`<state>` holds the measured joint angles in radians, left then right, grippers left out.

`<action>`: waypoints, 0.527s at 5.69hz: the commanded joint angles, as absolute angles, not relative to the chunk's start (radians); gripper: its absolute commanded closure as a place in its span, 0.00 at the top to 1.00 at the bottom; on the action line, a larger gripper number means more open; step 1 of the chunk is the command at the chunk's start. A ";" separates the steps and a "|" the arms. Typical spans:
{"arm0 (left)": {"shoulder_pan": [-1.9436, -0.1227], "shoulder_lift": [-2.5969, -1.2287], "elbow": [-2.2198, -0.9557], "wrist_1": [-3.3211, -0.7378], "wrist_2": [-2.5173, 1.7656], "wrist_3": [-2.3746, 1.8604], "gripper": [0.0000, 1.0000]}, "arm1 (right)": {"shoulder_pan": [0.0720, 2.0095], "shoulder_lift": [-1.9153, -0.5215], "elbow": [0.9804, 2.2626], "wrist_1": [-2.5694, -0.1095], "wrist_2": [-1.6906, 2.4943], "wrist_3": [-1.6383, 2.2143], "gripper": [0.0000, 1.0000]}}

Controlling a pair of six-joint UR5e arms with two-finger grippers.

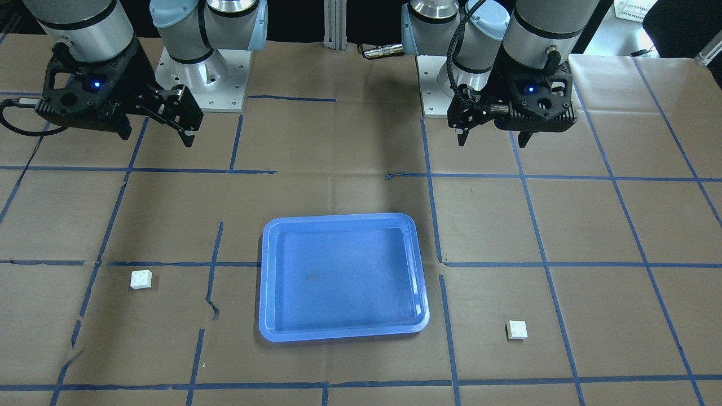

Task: Assemble white blocks and place on blue tray

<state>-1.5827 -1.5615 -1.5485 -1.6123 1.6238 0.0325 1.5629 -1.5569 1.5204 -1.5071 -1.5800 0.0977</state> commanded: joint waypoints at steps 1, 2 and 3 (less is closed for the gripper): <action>-1.528 -1.561 -1.555 -1.664 1.628 0.044 1.00 | 1.554 -1.555 1.526 -1.508 -1.580 -0.046 1.00; -1.485 -1.636 -1.601 -1.555 1.644 0.061 1.00 | 1.543 -1.554 1.526 -1.503 -1.594 -0.221 1.00; -1.403 -1.816 -1.571 -1.373 1.644 0.133 1.00 | 1.543 -1.551 1.526 -1.518 -1.598 -0.432 1.00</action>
